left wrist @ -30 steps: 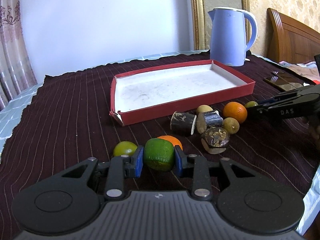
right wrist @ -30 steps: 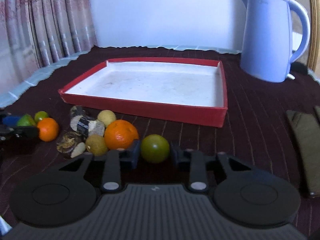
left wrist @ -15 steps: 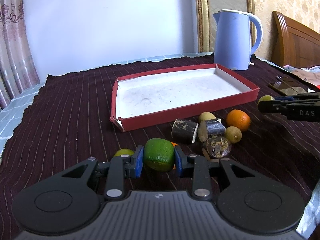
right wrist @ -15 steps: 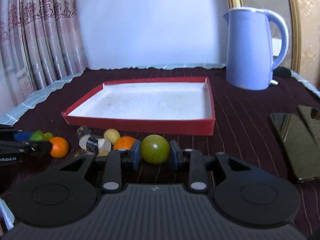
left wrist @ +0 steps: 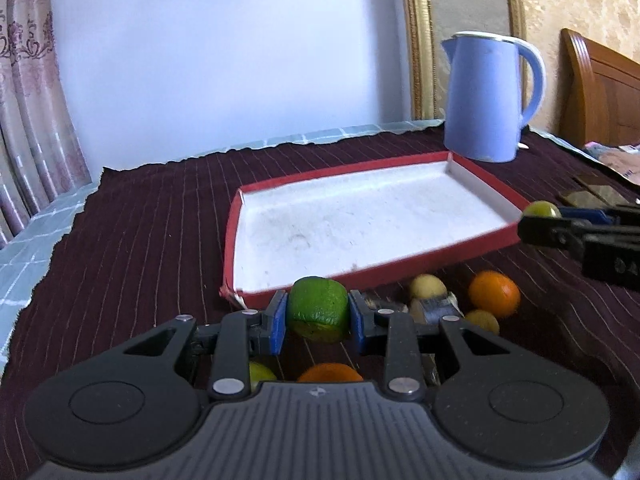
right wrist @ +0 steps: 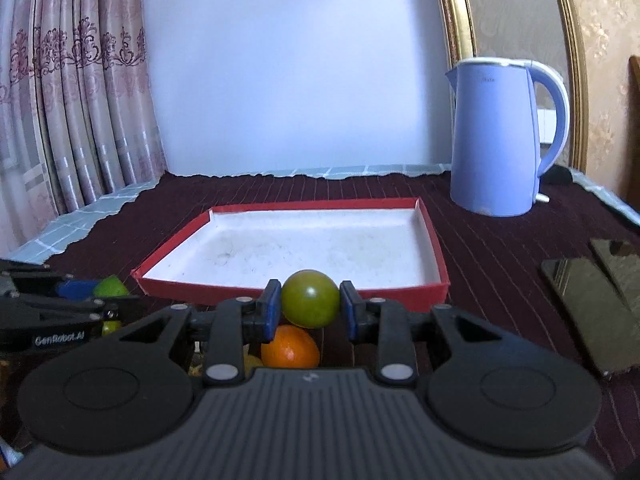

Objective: Organize fruits
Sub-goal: 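Carry both fruits over the red tray and open both tools to drop them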

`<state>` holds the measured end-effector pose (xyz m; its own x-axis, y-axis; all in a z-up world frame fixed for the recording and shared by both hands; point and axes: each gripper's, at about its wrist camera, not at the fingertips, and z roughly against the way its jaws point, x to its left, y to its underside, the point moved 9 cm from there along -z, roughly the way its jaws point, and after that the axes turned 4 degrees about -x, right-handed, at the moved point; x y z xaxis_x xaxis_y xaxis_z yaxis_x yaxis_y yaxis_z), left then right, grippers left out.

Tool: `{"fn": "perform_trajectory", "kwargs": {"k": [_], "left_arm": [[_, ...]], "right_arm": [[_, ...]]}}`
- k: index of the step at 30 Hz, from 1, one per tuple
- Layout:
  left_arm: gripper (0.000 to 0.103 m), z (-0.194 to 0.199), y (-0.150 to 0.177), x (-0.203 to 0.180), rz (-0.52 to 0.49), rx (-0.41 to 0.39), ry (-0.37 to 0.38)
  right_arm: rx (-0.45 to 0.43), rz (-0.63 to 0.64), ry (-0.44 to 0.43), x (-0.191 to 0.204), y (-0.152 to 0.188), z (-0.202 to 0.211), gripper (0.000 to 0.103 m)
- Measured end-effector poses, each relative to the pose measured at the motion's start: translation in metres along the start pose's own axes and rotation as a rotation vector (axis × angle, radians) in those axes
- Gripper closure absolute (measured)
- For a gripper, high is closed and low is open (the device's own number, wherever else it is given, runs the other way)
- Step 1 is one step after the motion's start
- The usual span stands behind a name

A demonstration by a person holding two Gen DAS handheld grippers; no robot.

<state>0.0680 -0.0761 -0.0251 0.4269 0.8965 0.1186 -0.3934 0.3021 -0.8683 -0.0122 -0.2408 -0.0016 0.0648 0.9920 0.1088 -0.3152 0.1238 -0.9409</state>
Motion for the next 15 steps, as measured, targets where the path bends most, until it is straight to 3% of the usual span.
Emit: {"fn": "perform_trajectory", "kwargs": {"k": [15], "left_arm": [[0.072, -0.037, -0.024, 0.012, -0.008, 0.042, -0.081]], "right_arm": [[-0.019, 0.037, 0.008, 0.003, -0.026, -0.013, 0.074]]}}
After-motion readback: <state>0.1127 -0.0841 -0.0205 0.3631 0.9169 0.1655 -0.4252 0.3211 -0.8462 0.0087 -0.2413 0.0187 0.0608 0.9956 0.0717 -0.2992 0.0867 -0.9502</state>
